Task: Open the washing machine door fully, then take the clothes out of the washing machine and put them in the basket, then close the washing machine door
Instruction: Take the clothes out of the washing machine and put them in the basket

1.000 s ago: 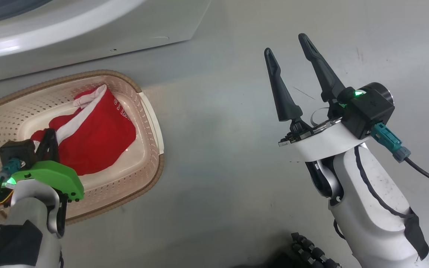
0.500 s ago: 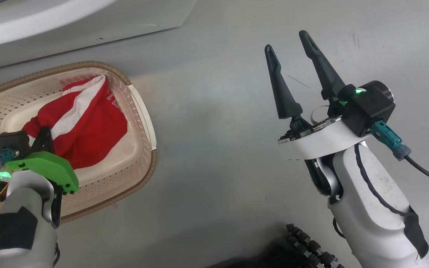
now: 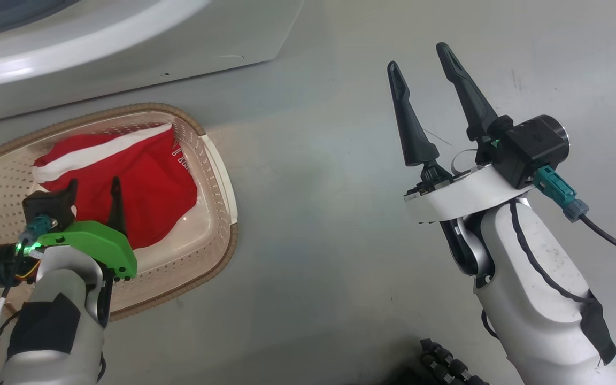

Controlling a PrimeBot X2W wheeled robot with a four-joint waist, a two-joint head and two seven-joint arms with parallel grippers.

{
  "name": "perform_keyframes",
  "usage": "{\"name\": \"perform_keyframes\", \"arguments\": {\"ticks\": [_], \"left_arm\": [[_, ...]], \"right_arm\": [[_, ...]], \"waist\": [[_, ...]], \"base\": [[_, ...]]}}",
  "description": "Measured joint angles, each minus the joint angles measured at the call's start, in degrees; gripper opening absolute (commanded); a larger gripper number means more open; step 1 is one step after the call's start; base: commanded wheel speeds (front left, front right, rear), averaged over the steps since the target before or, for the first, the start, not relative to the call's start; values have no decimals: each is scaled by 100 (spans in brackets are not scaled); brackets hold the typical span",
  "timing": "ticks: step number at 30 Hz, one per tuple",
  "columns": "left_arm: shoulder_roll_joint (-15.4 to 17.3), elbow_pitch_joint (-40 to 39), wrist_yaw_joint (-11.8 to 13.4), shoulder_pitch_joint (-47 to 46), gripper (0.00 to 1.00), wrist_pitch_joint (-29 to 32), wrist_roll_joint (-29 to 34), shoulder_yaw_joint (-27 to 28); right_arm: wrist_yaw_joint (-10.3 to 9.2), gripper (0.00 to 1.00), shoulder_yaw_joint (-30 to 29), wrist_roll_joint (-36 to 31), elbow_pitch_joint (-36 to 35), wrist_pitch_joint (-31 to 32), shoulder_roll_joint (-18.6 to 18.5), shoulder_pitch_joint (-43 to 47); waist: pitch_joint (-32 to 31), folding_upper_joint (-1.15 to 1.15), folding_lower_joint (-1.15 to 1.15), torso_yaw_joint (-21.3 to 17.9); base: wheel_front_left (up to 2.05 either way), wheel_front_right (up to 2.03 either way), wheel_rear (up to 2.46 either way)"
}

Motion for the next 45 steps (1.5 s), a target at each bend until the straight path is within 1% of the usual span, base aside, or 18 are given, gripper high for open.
{"name": "perform_keyframes", "arguments": {"ticks": [5,11,12,13,16,21,23,27,29,37,45], "left_arm": [[-168,-11,-38,2,100,-80,1,-11],[-232,-258,-68,19,100,-103,21,4],[-236,-383,-68,49,100,-102,20,32],[-244,-723,-68,112,100,-101,20,102],[-246,-1146,-66,181,100,-101,32,179],[-274,-1712,-37,468,100,-101,188,170],[-305,-1940,-13,572,100,-102,287,168],[-337,-2338,13,742,100,-102,331,170],[-338,-2526,20,838,100,-102,365,172],[-341,-2995,29,1311,100,-103,492,176],[-339,-3242,77,2016,100,-103,539,178]], "right_arm": [[1,100,-87,-70,141,0,1,40],[9,100,-259,-143,330,0,0,291],[10,100,-278,-142,341,0,0,327],[34,100,-314,-134,381,0,1,392],[58,100,-389,-134,430,0,0,489],[63,100,-519,-136,513,0,0,675],[112,100,-546,-135,545,0,-1,746],[127,100,-584,-136,609,0,0,872],[170,100,-592,-136,636,0,0,945],[236,100,-628,-136,776,0,1,1241],[240,100,-662,-136,859,0,3,1655]], "waist": [[-247,0,0,97],[-590,0,0,264],[-651,0,0,295],[-779,0,-1,356],[-977,0,-1,449],[-1313,0,-1,613],[-1445,0,-1,682],[-1712,0,-1,818],[-1845,0,-1,880],[-2340,0,-1,1037],[-2890,0,-1,1092]], "base": [[0,0,0],[0,0,0],[0,0,0],[0,0,0],[0,0,0],[0,0,0],[0,0,0],[0,0,0],[0,0,0],[0,0,0],[0,0,0]]}}
